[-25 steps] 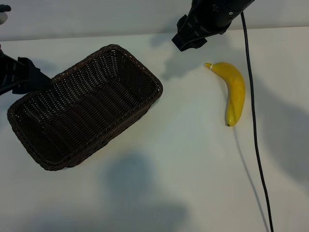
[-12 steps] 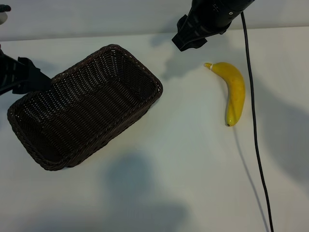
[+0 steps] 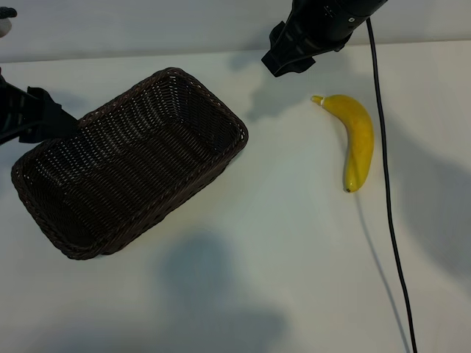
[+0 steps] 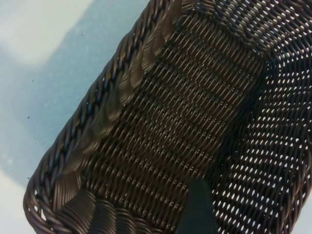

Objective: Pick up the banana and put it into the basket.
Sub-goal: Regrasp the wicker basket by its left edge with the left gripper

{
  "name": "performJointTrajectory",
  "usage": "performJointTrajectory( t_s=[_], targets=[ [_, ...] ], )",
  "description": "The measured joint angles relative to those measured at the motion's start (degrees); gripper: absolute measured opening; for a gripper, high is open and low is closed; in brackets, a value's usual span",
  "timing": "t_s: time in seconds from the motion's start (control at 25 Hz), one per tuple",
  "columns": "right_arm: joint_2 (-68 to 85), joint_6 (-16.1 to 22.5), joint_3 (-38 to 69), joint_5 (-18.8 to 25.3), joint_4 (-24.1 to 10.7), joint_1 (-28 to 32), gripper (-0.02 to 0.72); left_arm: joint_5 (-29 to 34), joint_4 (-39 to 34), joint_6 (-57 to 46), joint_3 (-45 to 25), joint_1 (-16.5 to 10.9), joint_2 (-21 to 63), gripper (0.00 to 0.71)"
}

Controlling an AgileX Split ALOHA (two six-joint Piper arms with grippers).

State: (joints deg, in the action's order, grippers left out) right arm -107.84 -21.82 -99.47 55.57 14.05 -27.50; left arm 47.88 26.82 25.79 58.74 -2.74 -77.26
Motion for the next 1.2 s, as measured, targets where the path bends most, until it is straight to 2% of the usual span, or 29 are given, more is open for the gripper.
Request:
performJointTrajectory(
  t_s=[0.2,0.36,0.56,0.76,1.2],
  targets=[
    [0.0,0.0,0.0,-0.83,0.0,0.0,0.536,0.05,0.0,-0.89,0.0,0.0,0.0,0.586],
    [0.0,0.0,0.0,-1.01,0.0,0.0,0.536,0.54,-1.21,-7.64,0.0,0.0,0.87,0.586],
    [0.0,0.0,0.0,-1.01,-0.05,0.0,0.536,0.54,-9.1,-19.56,-0.27,0.0,4.67,0.586],
    [0.0,0.0,0.0,-1.18,-0.23,0.0,0.536,0.11,-16.01,-30.2,-5.11,0.0,6.6,0.586],
    [0.0,0.0,0.0,-0.37,-0.29,0.0,0.536,-12.04,-17.43,-38.98,-17.94,0.0,6.6,0.586]
  ],
)
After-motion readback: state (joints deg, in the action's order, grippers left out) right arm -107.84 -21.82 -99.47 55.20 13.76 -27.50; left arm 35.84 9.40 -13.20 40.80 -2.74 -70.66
